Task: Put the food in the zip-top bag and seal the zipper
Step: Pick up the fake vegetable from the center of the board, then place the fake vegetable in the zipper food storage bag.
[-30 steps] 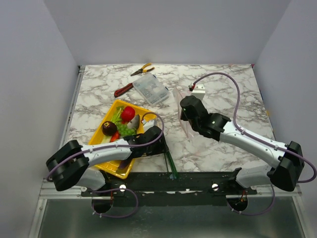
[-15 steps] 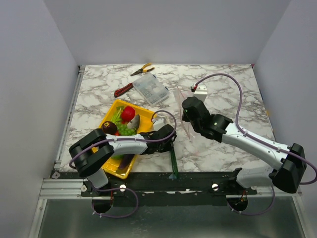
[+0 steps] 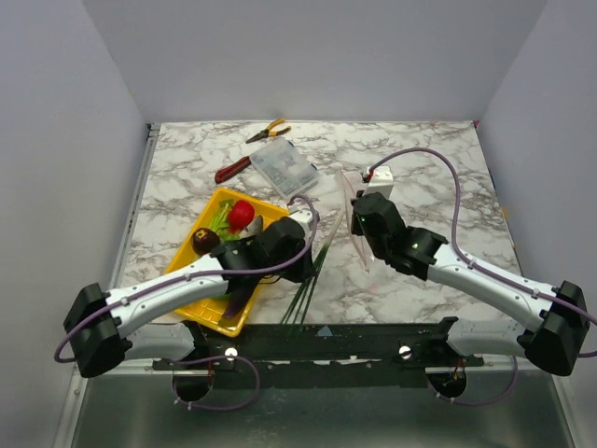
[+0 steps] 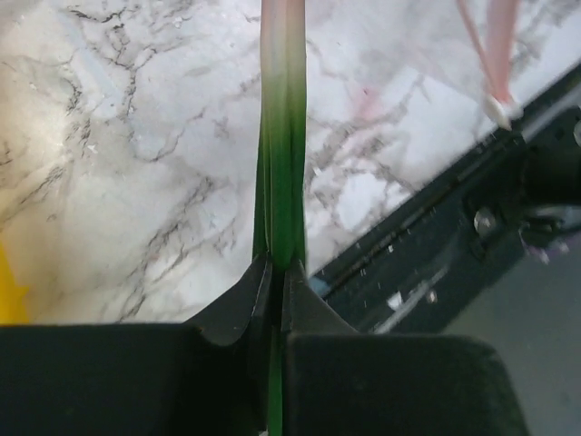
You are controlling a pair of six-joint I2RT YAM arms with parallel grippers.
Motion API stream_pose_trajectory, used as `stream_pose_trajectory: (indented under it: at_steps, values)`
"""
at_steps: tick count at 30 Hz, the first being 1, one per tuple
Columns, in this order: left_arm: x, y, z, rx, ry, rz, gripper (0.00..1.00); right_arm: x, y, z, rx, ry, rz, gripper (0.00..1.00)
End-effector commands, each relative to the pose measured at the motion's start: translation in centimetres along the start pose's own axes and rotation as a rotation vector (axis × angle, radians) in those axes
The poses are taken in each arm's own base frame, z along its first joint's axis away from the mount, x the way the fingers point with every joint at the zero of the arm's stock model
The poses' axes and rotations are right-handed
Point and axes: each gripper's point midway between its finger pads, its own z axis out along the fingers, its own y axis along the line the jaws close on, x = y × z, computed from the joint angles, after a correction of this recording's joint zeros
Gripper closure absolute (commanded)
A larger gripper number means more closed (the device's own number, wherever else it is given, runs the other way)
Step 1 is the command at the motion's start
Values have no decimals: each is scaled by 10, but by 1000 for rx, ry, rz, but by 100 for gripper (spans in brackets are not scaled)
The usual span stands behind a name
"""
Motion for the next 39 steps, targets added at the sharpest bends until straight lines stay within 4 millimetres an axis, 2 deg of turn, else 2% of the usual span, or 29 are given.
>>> stream_pose_trajectory:
  at_steps: [1, 2, 4, 8, 11, 14, 22, 28, 39]
  values:
    - [23, 10, -57, 72, 192, 118, 100, -23, 0, -2, -23, -88, -42, 99]
    - [26, 11, -67, 81, 216, 110, 100, -25, 0, -2, -24, -93, -49, 100]
    - [27, -2, -86, 175, 234, 94, 100, -27, 4, -2, -46, -98, -67, 100]
    - [20, -51, -126, 439, 264, 44, 100, -29, 17, -3, -123, -109, -82, 99]
    - [9, -78, -140, 559, 285, -7, 100, -31, 23, -4, -152, -115, -77, 100]
    - [1, -92, -146, 618, 301, -59, 100, -31, 24, -3, -154, -110, -79, 99]
    - [1, -81, -138, 557, 349, -159, 100, -35, 22, -6, -146, -115, -61, 99]
    - [17, -62, -130, 510, 360, -238, 100, -35, 21, -6, -133, -108, -61, 99]
    - [7, -66, -123, 537, 365, -275, 100, -31, 23, -5, -149, -97, -62, 99]
